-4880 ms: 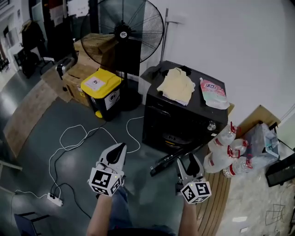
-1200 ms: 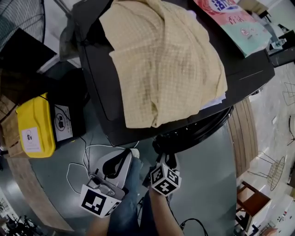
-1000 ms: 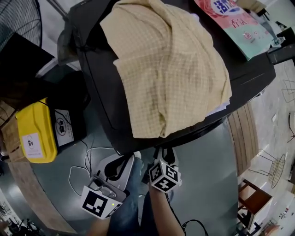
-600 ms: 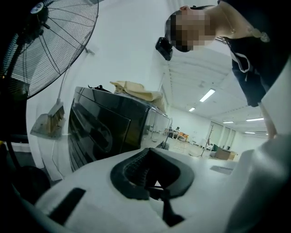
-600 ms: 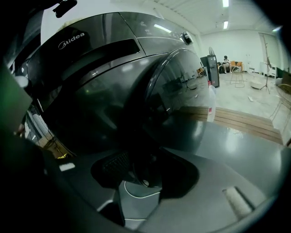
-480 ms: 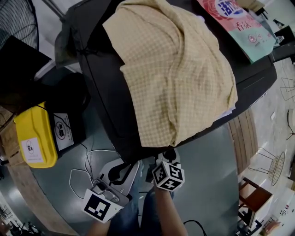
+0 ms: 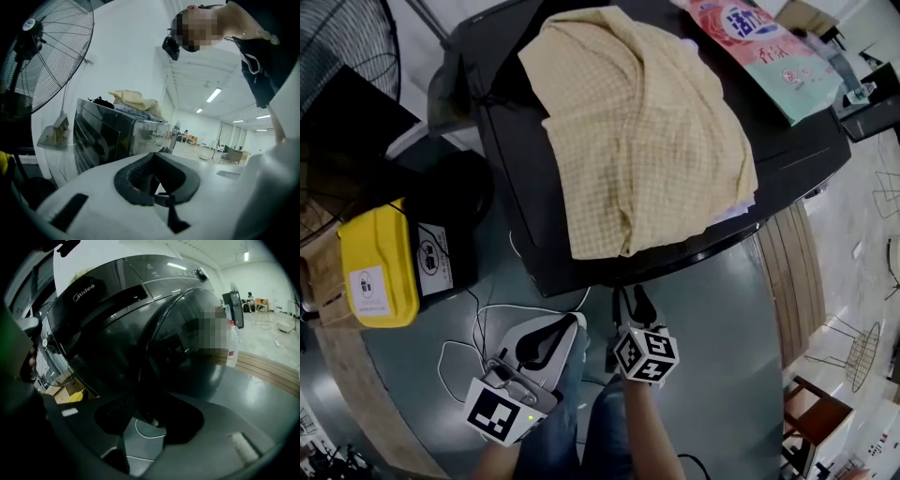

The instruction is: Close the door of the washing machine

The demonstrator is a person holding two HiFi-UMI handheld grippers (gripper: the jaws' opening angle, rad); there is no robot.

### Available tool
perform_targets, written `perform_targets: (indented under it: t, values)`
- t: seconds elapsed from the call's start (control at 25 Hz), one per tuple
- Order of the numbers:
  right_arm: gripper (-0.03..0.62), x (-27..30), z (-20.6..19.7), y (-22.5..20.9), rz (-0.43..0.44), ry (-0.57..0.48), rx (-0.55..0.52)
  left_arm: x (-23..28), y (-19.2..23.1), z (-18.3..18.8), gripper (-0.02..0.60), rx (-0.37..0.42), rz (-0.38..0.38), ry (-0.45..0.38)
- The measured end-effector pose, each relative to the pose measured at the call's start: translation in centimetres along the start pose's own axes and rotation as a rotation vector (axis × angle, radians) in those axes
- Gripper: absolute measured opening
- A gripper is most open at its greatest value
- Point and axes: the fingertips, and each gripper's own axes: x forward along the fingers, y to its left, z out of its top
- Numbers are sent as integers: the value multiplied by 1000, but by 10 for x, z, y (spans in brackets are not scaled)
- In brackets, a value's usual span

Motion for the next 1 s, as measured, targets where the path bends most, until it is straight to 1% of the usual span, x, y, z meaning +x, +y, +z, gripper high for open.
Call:
perform_targets:
  t: [0.04,0.08,0.12,0.24,0.36,0.52,0.6,0.72,0.8,0.92,1.0]
  values:
    - [183,-8,4,-1,7,-4,2,-1,-4,4,0,7,10,-5]
    - [162,-18,11,0,16,-15,0,-3,-9,7,0,17,19,-10]
    - [158,-29,20,1,30,-30,-7,-5,-13,12,0,29,31,-18]
    - [124,-68,65,10,105,-98,-74,-6,-28,36,0,63,84,-62]
    - [107,-120,136,21,203,-201,-170,-2,-54,71,0,121,145,-110]
    - [103,-197,245,39,329,-366,-319,-2,-98,135,0,191,239,-211]
    - [89,-235,292,49,373,-439,-366,-5,-120,165,0,219,279,-244]
    - [76,-287,353,63,411,-537,-388,-8,-147,209,0,259,314,-276]
    - [67,-314,384,74,430,-592,-386,-10,-160,238,0,282,323,-304]
    - [55,-347,418,94,457,-656,-391,-15,-173,279,0,321,332,-341]
    - [51,-366,435,104,460,-702,-389,-21,-179,303,0,344,331,-365]
